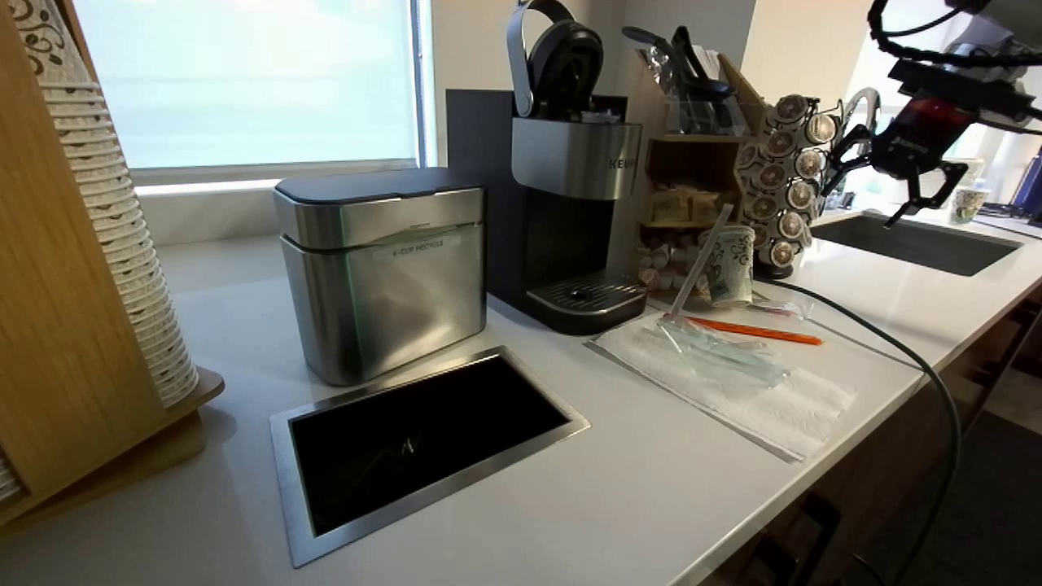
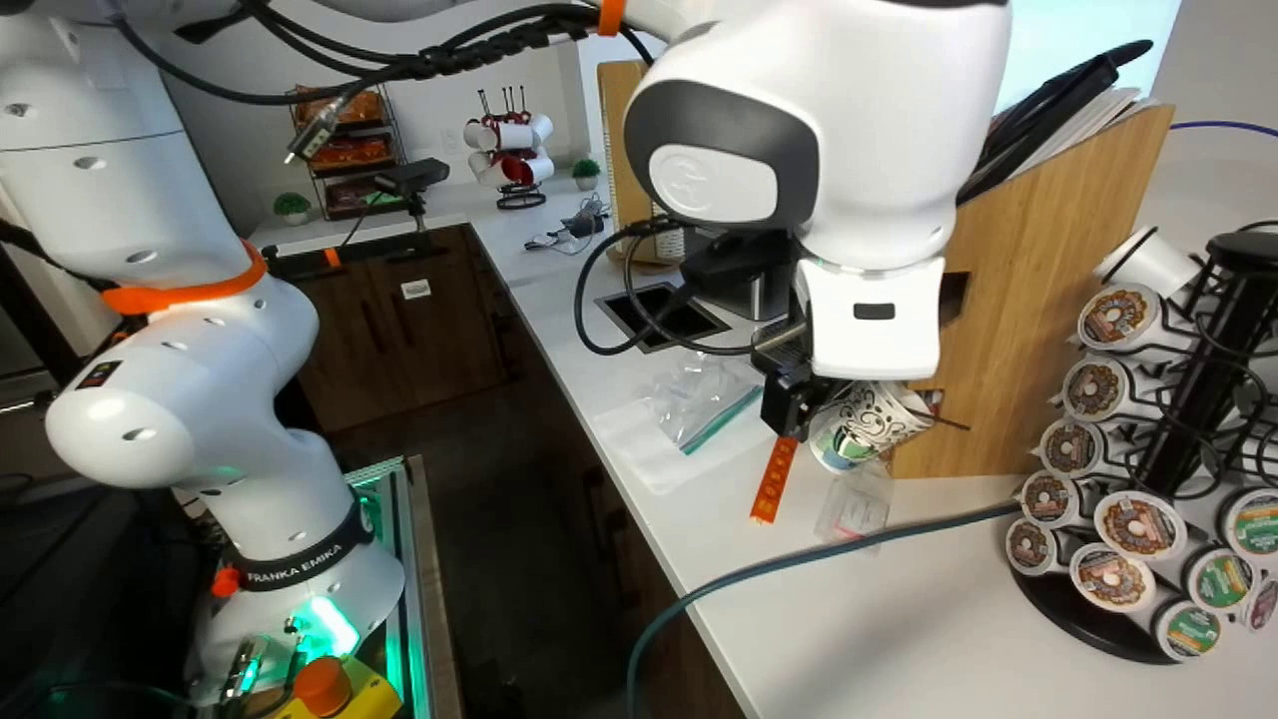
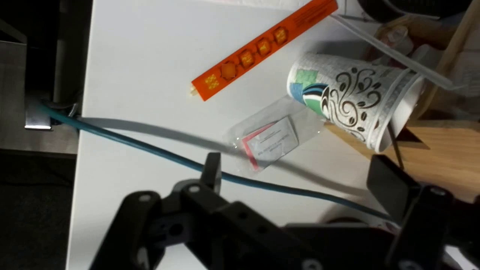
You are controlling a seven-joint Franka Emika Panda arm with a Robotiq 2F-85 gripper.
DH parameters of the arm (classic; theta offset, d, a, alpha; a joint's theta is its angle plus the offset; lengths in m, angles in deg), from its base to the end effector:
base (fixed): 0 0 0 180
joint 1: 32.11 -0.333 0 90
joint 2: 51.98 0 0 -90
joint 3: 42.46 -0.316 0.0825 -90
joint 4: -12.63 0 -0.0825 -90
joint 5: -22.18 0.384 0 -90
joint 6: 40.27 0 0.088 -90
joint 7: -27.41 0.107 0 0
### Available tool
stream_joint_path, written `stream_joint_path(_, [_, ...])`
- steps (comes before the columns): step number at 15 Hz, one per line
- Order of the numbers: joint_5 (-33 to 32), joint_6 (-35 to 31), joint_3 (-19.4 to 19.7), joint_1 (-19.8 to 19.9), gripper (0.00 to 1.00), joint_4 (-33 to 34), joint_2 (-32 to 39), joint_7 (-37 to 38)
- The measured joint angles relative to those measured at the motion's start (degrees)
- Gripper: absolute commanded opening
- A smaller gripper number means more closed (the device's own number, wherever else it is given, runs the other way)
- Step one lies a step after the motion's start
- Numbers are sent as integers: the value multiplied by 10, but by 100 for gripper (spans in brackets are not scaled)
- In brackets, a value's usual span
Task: Move the cup to the left and put the straw in the cup
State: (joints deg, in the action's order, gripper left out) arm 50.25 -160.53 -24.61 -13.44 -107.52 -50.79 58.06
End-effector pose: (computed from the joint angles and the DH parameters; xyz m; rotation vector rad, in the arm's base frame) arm 0.4548 -0.3079 0.4146 -2.0628 1.7848 -0.0063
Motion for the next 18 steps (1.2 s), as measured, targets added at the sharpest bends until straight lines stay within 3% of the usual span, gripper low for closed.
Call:
stream_joint_path(5, [30,1,0,0,100,42,53,-13])
stream_joint_path(14, [31,1,0,0,100,46,55,-13])
stream_joint_path(18, [64,1,-2,0,100,48,56,-50])
